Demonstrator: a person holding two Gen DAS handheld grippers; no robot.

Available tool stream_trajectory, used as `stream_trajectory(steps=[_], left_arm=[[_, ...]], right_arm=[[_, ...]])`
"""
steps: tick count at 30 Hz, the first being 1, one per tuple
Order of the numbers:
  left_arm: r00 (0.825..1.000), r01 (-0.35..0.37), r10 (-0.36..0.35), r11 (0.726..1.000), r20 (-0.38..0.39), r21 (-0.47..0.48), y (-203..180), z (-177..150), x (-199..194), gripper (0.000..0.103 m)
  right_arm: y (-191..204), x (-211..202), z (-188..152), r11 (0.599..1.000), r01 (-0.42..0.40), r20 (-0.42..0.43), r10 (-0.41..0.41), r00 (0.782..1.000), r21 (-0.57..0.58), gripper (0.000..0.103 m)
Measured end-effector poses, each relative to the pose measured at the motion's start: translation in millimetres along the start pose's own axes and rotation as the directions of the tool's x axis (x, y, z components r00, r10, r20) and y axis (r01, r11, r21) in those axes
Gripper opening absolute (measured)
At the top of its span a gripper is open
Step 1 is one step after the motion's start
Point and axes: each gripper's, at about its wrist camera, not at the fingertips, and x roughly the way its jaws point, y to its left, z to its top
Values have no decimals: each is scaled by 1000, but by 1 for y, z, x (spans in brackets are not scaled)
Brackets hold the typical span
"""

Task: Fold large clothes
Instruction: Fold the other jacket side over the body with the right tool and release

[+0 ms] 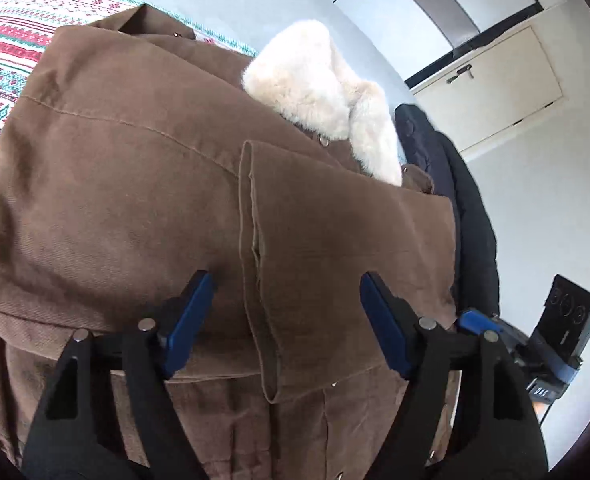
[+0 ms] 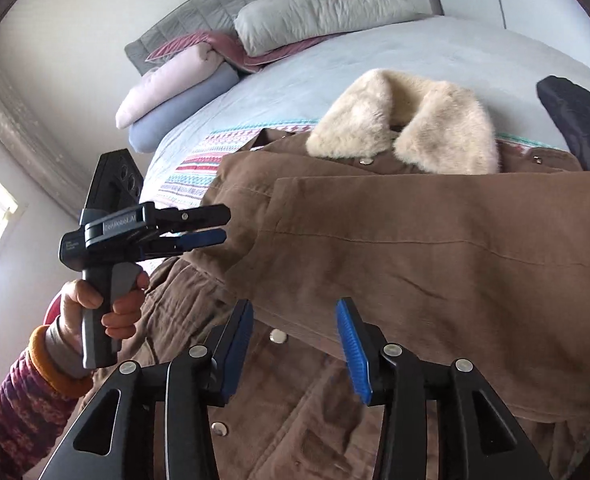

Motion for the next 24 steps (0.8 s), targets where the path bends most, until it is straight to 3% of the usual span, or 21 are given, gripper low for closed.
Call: stream_trajectory(steps=[2, 3, 6, 9, 11, 13, 15, 16, 19, 21, 24], left_arm=[[997, -63, 63, 998, -39, 20, -6, -1, 17, 60], [996, -88, 89, 995, -31, 37, -12, -1, 19, 42], [987, -164, 164, 983, 8, 89, -30, -3, 15, 6], [982, -153, 135, 978, 131, 144, -50, -3, -15, 6], [970, -152, 116, 975, 214, 161, -56, 3, -35, 6], [944, -254, 203, 951, 261, 176, -58, 12, -39, 9], [896, -395, 343, 906, 283, 154, -54, 20, -37, 10], [886, -407, 351, 901, 303, 148, -53, 21, -39, 10], [911, -316, 234, 926, 340, 209, -53, 14, -40, 13], [928, -286, 194, 918, 318, 275, -55, 8, -28, 13], [935, -301, 205, 890, 289, 343, -59, 6, 4, 13]], right_arm=[[-20, -21, -2, 998, 51, 35, -52, 998, 34, 44], [-30, -32, -2, 996, 77, 51, -79, 996, 54, 44], [-59, -64, -9, 982, 132, 98, -146, 984, 136, 45], [-81, -87, -11, 965, 172, 132, -200, 971, 198, 47], [-90, -94, -12, 955, 193, 147, -229, 962, 226, 47], [-94, -93, -10, 943, 222, 152, -264, 953, 247, 49], [-94, -86, -5, 932, 261, 151, -305, 940, 253, 50], [-94, -82, -3, 924, 290, 151, -333, 931, 250, 50], [-90, -62, 8, 899, 366, 176, -411, 894, 239, 50], [-90, -43, 16, 884, 408, 181, -450, 874, 227, 50], [-94, -10, 28, 865, 458, 167, -492, 854, 206, 50]])
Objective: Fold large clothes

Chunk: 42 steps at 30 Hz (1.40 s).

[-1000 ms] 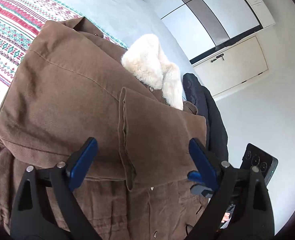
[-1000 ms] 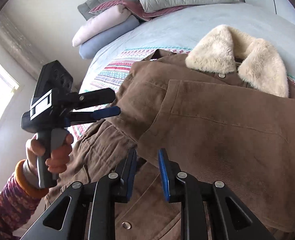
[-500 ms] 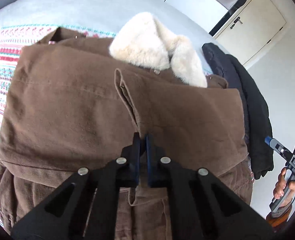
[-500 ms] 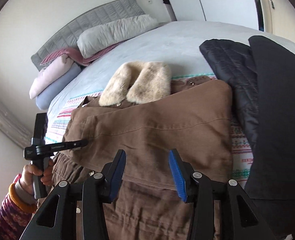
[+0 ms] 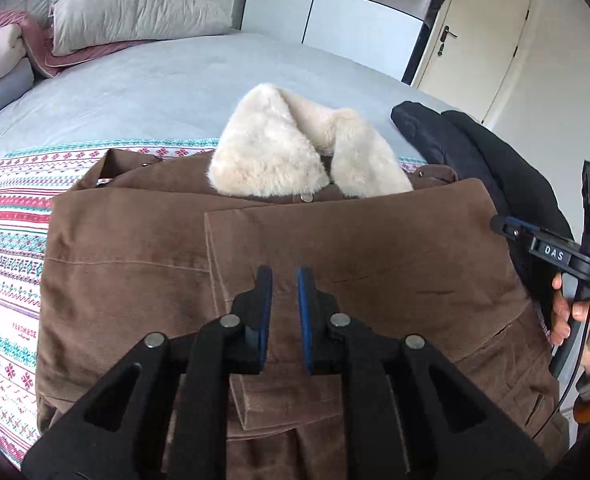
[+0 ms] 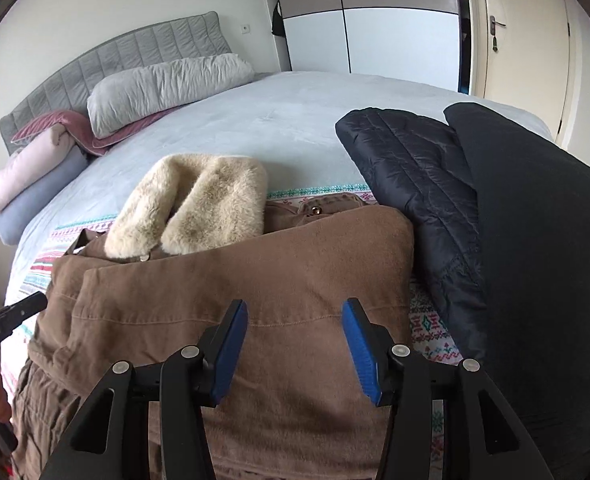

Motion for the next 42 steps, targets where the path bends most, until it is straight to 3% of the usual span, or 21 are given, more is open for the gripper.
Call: stream_trajectory(steps=[4, 6, 10, 13, 16, 17, 18, 23, 28, 32, 42], left_arm=[[997, -48, 49, 999, -59, 14, 2, -15, 45, 15], [999, -36, 34, 999, 34, 39, 2, -31, 44, 15], [998, -41, 38, 998, 51, 56, -1, -33, 41, 15], [999, -13, 12, 999, 50, 33, 3, -31, 39, 17], [999, 21, -21, 1000, 27, 5, 1, -32, 29, 42], [1000, 20, -20, 1000, 16, 0, -2, -34, 23, 66], [1000, 8, -8, 1000, 7, 0, -7, -38, 16, 81], [1000, 18, -18, 1000, -23, 4, -23, -54, -31, 82], [991, 84, -95, 990, -98, -115, -16, -77, -81, 90], [992, 55, -69, 991, -108, -124, -10, -103, -126, 95], [990, -24, 12, 996, -140, -82, 5, -178, -213, 96]], right_arm=[[-1, 50, 1, 994, 112, -41, -112, 993, -5, 49], [-15, 75, -2, 987, 158, -69, -157, 985, 1, 49], [-42, 92, -7, 989, 108, -43, -104, 994, 103, 49], [-38, 86, -8, 988, 132, -41, -129, 991, 78, 50], [-30, 69, -12, 985, 163, -58, -160, 985, 55, 53], [-28, 61, -14, 987, 151, -63, -148, 987, 51, 54], [-26, 50, -16, 990, 130, -64, -127, 990, 47, 58], [-16, -18, -25, 997, 15, -43, -12, 999, 69, 69], [-17, -84, -38, 995, -40, -18, 42, 999, 95, 78], [-17, -125, -55, 993, -56, -21, 58, 998, 104, 79], [-8, -196, -137, 987, -142, -71, 147, 987, 80, 83]])
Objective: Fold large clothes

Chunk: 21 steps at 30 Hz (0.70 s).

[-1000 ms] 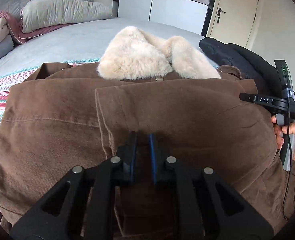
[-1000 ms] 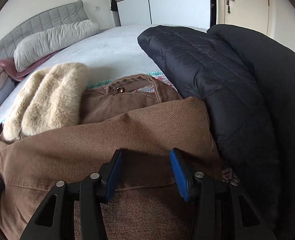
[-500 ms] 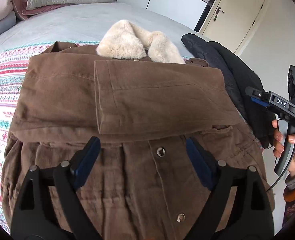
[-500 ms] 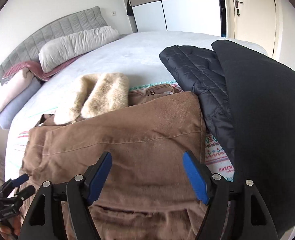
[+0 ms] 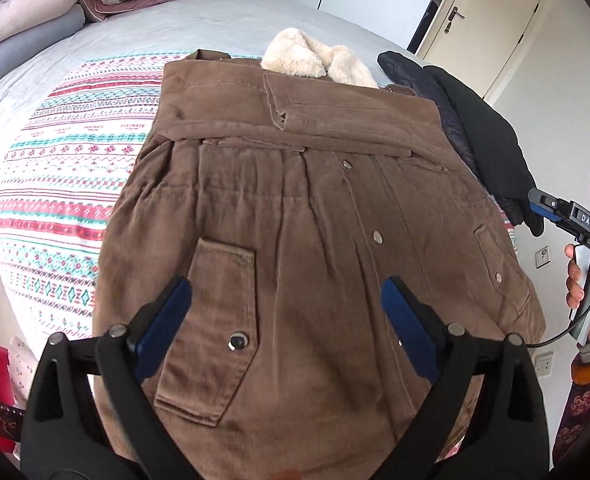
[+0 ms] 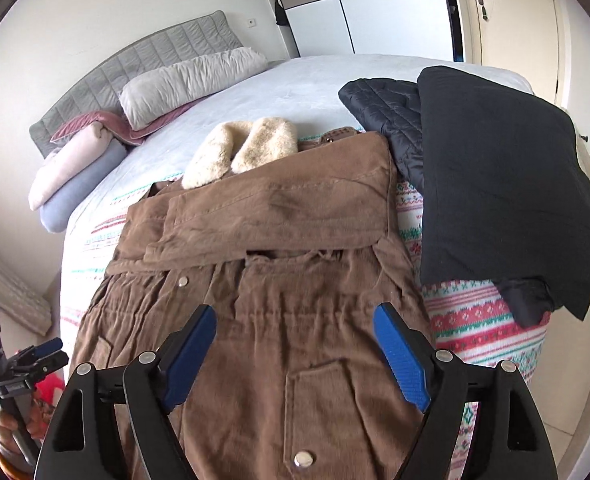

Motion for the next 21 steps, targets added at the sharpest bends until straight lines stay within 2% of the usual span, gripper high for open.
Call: stream_trajectory(steps=[3, 8, 12, 16, 19, 21], left_arm=[[1000, -6, 6, 1000, 8, 16, 9, -26, -16, 96], [1000, -5, 4, 1000, -17, -31, 33, -63, -28, 96], [999, -44, 43, 998, -32, -46, 51, -94, -39, 96], [999, -55, 54, 996, -8, -72, 73, -124, -55, 96], [999, -44, 45, 993, 8, -109, 94, -140, -64, 96], [1000, -11, 13, 991, 13, -131, 106, -149, -68, 96]], right_arm=[[2, -15, -25, 1000, -7, -9, 7, 1000, -19, 83], [1, -37, -66, 999, -22, -26, 21, 999, -38, 83], [0, -51, -93, 994, 39, -64, -45, 997, -97, 83], [-4, -69, -119, 992, 32, -72, -40, 997, -119, 83], [-8, -80, -137, 993, 28, -62, -36, 997, -119, 83], [-12, -82, -149, 991, 31, -70, -40, 997, -129, 83]])
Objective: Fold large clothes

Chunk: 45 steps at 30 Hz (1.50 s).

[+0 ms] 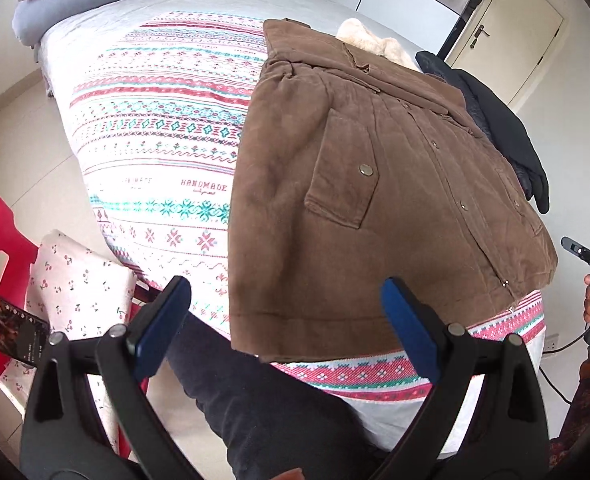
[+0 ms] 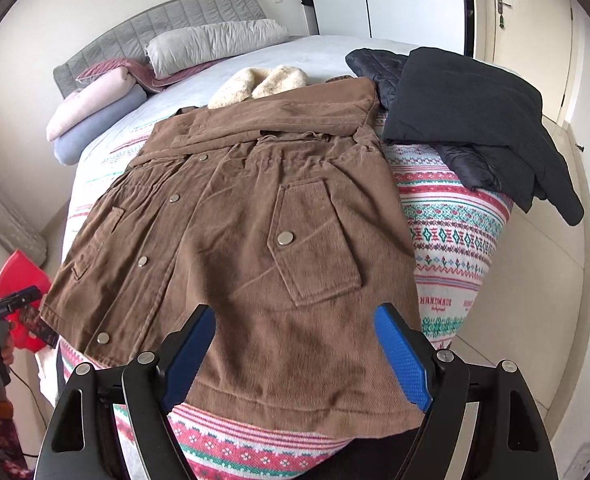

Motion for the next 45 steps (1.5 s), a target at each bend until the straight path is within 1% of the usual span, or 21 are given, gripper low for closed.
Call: stream_trajectory(steps=[3, 4, 7, 9, 11, 14, 16, 18, 23, 26, 28, 31, 32, 34, 35, 36, 38, 39, 40, 42, 45], left_arm=[[999, 32, -31, 999, 10, -26, 18, -9, -3, 96], [999, 43, -42, 998, 16, -35, 23, -12, -2, 96], [995, 98, -97, 993, 29, -69, 37, -16, 5, 96], [991, 129, -126, 988, 41, -81, 43, -16, 13, 96], [989, 147, -143, 985, 50, -88, 47, -14, 22, 96], [985, 169, -165, 978, 44, -126, 56, -12, 38, 95], [982, 191, -189, 968, 30, -162, 57, -10, 49, 92], [975, 222, -222, 960, 22, -170, 50, -9, 56, 89], [978, 206, -202, 975, 50, -84, 19, -11, 58, 89], [981, 188, -184, 980, 62, -63, 16, -14, 59, 89], [978, 205, -200, 976, 65, -76, 17, -16, 59, 88], [970, 240, -234, 965, 63, -103, 21, -18, 56, 82], [967, 253, -247, 961, 61, -111, 23, -18, 55, 79], [958, 286, -280, 948, 62, -138, 28, -22, 54, 73], [951, 308, -301, 939, 65, -151, 29, -24, 53, 69], [944, 329, -322, 930, 70, -164, 31, -25, 52, 64], [933, 360, -352, 913, 78, -193, 36, -26, 52, 59], [930, 369, -360, 907, 79, -204, 38, -27, 53, 56], [928, 373, -365, 903, 77, -215, 39, -28, 54, 54], [932, 362, -357, 905, 66, -223, 41, -28, 55, 49], [939, 344, -340, 914, 54, -218, 38, -28, 55, 45]], right_arm=[[-5, -2, -16, 1000, 14, -6, -14, 1000, -8, 83], [-8, -2, -20, 1000, 6, 1, -6, 1000, -1, 83], [-20, 2, -28, 996, -68, 15, 67, 998, 57, 83], [-28, 10, -28, 991, -90, 6, 90, 996, 99, 83], [-35, 16, -26, 987, -107, 15, 106, 994, 119, 83], [-45, 24, -21, 975, -152, 62, 144, 988, 160, 83], [-51, 31, -17, 969, -172, 86, 159, 984, 178, 83], [-53, 40, -12, 970, -163, 89, 149, 985, 178, 83], [-53, 58, -2, 983, -95, 79, 83, 993, 160, 83], [-52, 64, -2, 985, -66, 80, 54, 995, 159, 83], [-52, 67, -4, 985, -64, 82, 51, 995, 159, 83], [-52, 67, -10, 982, -76, 89, 61, 994, 173, 83], [-52, 66, -11, 982, -79, 86, 65, 994, 173, 83], [-50, 66, -14, 981, -89, 82, 76, 994, 171, 81], [-51, 65, -15, 980, -99, 80, 86, 993, 175, 81], [-52, 64, -16, 976, -114, 80, 100, 992, 184, 80], [-58, 62, -16, 965, -147, 81, 132, 988, 218, 74], [-62, 61, -17, 957, -167, 81, 152, 985, 237, 67], [-67, 60, -18, 944, -199, 82, 184, 980, 262, 56], [-75, 58, -23, 919, -254, 92, 237, 967, 301, 49], [-83, 58, -31, 896, -299, 102, 281, 954, 328, 45]])
